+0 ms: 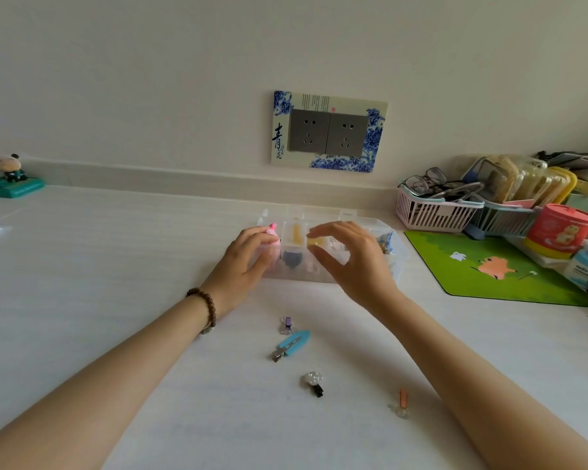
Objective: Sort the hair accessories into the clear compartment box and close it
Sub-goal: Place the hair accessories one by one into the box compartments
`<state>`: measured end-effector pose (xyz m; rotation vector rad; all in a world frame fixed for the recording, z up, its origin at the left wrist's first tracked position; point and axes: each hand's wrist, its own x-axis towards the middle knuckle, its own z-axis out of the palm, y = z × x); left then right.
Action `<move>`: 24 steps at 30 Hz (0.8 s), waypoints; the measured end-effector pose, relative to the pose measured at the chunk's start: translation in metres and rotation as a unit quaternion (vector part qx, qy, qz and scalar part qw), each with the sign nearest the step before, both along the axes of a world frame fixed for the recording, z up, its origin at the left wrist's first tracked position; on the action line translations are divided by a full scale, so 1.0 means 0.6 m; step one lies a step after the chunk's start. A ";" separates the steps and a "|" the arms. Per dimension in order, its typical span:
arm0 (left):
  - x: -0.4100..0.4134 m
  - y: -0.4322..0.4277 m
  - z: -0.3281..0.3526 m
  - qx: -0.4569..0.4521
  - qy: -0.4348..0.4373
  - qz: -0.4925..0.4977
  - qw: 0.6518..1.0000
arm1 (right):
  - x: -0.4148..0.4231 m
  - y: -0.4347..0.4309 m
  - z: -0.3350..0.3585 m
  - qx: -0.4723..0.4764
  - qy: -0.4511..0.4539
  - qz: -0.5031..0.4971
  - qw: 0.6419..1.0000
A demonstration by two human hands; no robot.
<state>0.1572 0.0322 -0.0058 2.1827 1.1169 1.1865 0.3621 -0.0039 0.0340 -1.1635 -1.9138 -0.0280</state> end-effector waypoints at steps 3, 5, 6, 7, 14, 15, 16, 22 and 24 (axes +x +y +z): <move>0.001 0.003 -0.002 0.009 -0.011 0.002 1.000 | -0.009 -0.027 -0.004 -0.122 0.008 0.107 0.987; 0.001 0.003 -0.003 0.001 -0.011 0.007 1.000 | -0.014 -0.035 -0.013 -0.203 -0.037 0.135 0.969; 0.001 0.002 -0.002 0.002 -0.010 0.008 1.000 | -0.015 -0.035 -0.017 -0.233 -0.054 0.141 0.961; 0.001 0.003 -0.003 0.006 -0.009 0.008 1.000 | -0.015 -0.035 -0.019 -0.259 -0.064 0.145 0.953; 0.000 0.004 -0.004 0.012 0.003 0.009 1.000 | -0.022 -0.041 -0.026 -0.318 -0.074 0.150 0.933; 0.000 0.004 -0.004 0.011 0.001 0.008 1.000 | -0.024 -0.041 -0.026 -0.320 -0.074 0.152 0.932; 0.000 0.003 -0.003 0.010 -0.001 0.008 1.000 | -0.024 -0.041 -0.026 -0.321 -0.071 0.155 0.932; 0.000 0.004 -0.005 0.006 -0.009 0.008 1.000 | -0.026 -0.039 -0.028 -0.338 -0.035 0.151 0.929; 0.001 0.004 -0.004 0.007 -0.011 0.007 1.000 | -0.023 -0.036 -0.029 -0.336 -0.029 0.149 0.930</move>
